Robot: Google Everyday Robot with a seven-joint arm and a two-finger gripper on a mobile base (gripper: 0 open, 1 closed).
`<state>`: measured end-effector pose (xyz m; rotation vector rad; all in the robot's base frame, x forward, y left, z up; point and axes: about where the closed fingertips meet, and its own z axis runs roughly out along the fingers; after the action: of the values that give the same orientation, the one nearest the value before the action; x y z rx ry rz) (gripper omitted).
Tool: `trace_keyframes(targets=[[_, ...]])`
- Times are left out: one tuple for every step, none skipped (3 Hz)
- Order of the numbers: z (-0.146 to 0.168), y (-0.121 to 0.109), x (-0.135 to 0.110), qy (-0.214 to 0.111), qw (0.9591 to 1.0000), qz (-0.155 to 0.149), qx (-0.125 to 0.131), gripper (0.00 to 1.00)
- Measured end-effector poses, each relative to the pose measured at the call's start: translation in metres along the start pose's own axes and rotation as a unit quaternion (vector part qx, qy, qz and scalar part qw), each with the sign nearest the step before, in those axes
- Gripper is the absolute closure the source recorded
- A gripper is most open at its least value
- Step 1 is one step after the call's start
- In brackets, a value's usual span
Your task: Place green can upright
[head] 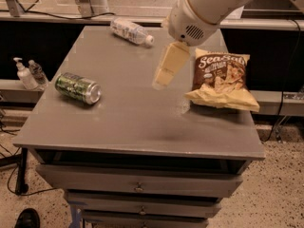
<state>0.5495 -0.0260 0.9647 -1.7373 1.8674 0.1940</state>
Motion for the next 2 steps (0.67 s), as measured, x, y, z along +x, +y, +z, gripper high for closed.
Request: trace_keyframes(targets=[[0.026, -0.004, -0.028, -0.040, 0.9991, 0.002, -0.014, 0.00], [0.058, -0.010, -0.072, -0.068, 0.9973, 0.005, -0.026, 0.00]])
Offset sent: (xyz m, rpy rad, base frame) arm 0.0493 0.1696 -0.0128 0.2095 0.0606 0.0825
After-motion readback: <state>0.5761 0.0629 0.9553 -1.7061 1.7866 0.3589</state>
